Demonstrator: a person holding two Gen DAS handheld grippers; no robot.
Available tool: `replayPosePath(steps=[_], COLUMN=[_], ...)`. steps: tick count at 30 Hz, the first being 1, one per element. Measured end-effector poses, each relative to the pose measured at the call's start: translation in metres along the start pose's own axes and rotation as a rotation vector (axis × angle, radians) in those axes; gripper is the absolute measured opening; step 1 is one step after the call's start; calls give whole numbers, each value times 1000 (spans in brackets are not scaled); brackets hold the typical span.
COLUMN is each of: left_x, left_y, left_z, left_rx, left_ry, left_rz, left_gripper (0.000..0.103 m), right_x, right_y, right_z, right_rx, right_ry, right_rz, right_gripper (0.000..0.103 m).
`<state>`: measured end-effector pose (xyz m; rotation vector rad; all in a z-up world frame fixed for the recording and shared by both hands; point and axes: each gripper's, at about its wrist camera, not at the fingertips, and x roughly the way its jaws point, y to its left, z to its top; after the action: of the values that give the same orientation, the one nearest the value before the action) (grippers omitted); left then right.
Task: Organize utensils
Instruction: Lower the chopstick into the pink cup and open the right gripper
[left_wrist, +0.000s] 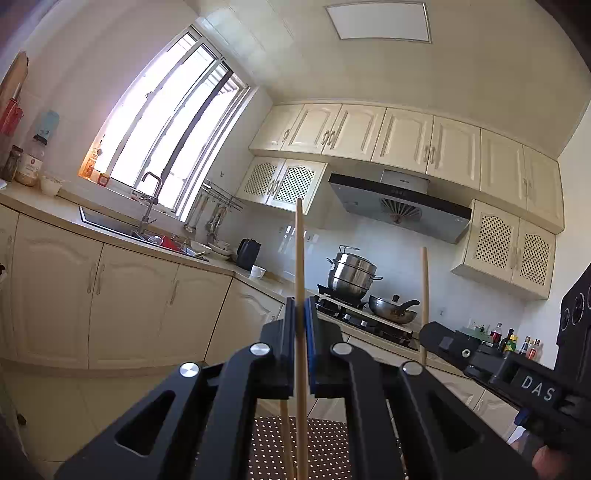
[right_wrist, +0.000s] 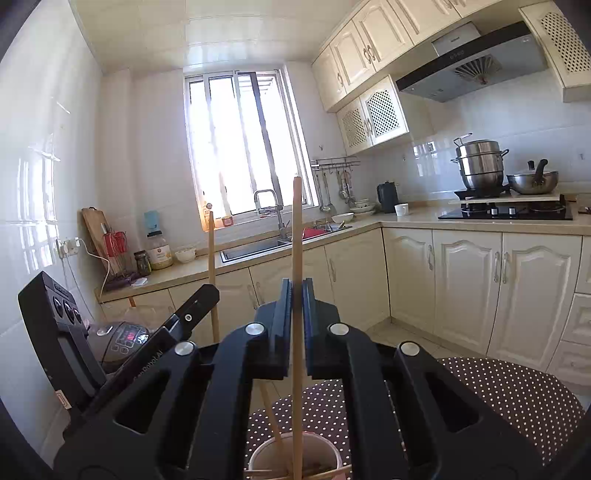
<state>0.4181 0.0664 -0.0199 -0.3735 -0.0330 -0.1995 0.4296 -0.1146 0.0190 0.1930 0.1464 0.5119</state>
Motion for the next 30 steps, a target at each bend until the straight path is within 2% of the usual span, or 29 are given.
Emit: replayPosePath(steps=[12, 23, 25, 27, 30], left_x=[18, 0, -5, -12, -21], left_y=[0, -7, -9, -11, -11], left_z=[-27, -46, -46, -45, -43], left_rx=[33, 87, 93, 104, 108], left_ry=[76, 160, 172, 169, 170], left_rz=[-57, -47, -41, -18, -5], left_gripper=[5, 6, 8, 20, 23], right_x=[8, -5, -9, -11, -18], right_y=[-9, -7, -8, -10, -10], right_z=[-22, -36, -40, -41, -45], right_rx=[20, 9, 11, 14, 17], right_ry=[23, 60, 72, 82, 98], right_rz=[22, 31, 28, 21, 20], right_gripper=[6, 6, 6, 6, 6])
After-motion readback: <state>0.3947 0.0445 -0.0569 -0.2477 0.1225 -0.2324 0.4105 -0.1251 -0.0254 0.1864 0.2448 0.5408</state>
